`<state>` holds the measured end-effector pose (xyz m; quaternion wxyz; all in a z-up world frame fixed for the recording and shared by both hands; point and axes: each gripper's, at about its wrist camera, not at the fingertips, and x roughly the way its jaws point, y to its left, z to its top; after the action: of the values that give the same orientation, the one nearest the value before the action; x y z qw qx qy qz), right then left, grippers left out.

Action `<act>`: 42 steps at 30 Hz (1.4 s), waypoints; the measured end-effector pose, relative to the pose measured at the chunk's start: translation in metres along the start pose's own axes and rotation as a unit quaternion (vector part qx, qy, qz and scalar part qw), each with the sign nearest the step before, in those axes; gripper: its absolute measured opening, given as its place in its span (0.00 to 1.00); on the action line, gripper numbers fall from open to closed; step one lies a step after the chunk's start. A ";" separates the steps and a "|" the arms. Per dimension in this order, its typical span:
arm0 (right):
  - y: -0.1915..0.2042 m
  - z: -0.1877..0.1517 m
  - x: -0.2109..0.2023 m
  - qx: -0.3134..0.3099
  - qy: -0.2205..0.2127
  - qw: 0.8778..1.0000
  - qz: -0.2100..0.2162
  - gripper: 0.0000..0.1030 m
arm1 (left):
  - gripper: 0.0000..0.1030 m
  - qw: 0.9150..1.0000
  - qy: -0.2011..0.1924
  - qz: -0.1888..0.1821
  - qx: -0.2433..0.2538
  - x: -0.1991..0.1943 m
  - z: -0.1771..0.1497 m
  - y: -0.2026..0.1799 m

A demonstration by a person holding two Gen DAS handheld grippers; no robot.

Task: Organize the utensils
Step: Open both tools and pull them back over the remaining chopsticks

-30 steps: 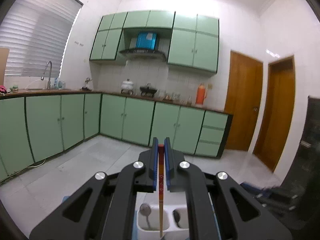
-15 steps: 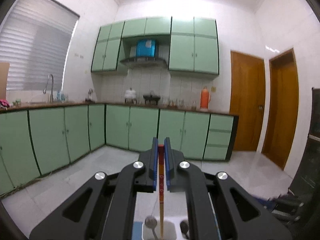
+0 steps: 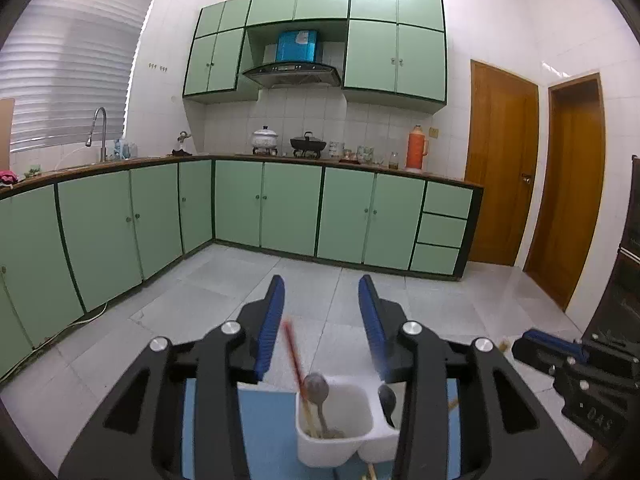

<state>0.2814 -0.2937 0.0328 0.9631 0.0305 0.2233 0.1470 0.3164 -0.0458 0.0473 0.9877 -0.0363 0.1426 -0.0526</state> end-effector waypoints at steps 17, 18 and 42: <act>0.010 -0.072 -0.068 0.019 -0.014 1.000 -0.013 0.44 | 0.69 0.999 0.049 0.010 0.011 -0.100 -0.079 0.010; 0.011 -0.082 -0.071 0.022 -0.009 1.000 -0.016 0.45 | 0.69 0.998 0.058 0.011 0.012 -0.103 -0.086 0.010; 0.055 -0.256 -0.087 0.027 0.153 0.987 -0.029 0.38 | 0.63 0.971 0.235 0.016 0.044 -0.148 -0.234 0.016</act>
<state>0.0796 -0.2682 -0.1541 0.9204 0.0269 0.3725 0.1156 0.1095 -0.0264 -0.1368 0.9279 0.0224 0.3687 -0.0503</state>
